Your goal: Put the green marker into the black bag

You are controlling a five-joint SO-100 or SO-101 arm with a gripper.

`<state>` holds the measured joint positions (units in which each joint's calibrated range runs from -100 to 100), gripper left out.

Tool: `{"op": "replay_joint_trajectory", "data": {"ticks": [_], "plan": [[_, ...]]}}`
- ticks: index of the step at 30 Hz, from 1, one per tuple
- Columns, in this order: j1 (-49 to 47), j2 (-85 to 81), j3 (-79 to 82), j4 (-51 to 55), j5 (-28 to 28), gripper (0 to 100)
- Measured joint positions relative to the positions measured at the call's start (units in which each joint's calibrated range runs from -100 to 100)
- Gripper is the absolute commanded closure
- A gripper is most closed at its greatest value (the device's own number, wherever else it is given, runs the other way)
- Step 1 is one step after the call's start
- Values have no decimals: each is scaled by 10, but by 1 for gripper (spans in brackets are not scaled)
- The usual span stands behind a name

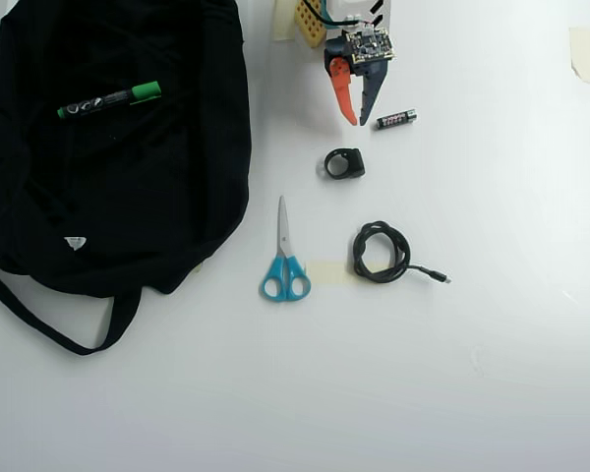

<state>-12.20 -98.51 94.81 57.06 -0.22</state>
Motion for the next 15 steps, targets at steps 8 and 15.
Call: {"op": "replay_joint_trajectory", "data": {"ticks": [8, 15], "plan": [[-1, 0, 32, 66, 0, 98], [-1, 0, 32, 97, 3, 98]]}}
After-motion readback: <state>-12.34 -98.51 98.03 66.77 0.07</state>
